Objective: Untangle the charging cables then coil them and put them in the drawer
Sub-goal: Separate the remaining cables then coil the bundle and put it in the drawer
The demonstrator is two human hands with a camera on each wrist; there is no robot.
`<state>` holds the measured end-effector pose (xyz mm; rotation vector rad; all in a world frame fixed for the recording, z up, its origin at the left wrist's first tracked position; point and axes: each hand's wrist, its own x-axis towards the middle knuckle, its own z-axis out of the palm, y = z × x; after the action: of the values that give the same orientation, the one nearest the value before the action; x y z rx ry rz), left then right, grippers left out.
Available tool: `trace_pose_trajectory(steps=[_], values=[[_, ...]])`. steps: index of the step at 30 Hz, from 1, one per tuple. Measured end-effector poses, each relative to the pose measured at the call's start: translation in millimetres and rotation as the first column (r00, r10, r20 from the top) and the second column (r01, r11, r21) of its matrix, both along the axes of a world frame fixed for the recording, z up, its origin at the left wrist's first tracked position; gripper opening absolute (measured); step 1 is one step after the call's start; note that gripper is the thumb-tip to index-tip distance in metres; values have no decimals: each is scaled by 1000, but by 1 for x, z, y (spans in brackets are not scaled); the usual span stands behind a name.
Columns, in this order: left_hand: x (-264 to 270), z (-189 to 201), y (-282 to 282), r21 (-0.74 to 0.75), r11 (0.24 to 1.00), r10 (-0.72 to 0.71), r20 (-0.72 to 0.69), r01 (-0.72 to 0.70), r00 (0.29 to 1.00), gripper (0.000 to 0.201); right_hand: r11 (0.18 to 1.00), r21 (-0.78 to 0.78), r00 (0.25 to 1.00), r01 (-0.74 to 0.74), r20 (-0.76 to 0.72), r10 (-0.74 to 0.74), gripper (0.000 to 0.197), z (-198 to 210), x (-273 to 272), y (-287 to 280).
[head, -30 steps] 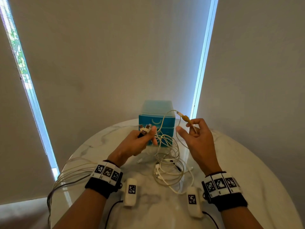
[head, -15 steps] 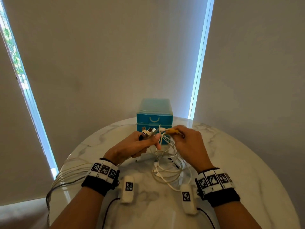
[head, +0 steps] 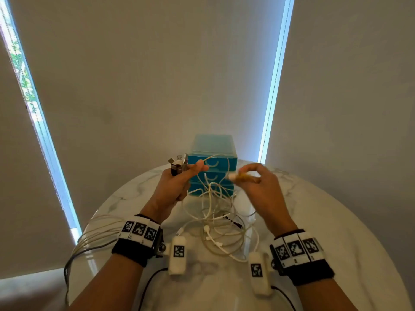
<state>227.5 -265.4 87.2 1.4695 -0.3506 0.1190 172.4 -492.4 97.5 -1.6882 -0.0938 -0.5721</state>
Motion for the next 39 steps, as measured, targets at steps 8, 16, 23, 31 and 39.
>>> trace_pose_trajectory(steps=[8, 16, 23, 31, 39], values=[[-12, 14, -4, 69, 990, -132, 82, 127, 988, 37, 937, -284, 979, -202, -79, 187, 20, -24, 9, 41], [-1, 5, -7, 395, 919, -42, 59, 16, 997, 35, 980, -187, 997, 60, 65, -49, 18, -20, 16, 18], [14, -11, 0, 490, 871, 103, -97, -43, 990, 23, 927, 361, 991, 103, 41, -126, 20, -5, 12, -15], [14, -7, -7, 424, 897, 69, 147, -126, 987, 30, 783, 607, 970, -138, -76, 230, 22, -12, 13, -23], [15, -9, -18, 531, 839, 54, 140, -121, 989, 29, 763, 561, 914, -320, -27, 404, 41, -7, 12, -9]])
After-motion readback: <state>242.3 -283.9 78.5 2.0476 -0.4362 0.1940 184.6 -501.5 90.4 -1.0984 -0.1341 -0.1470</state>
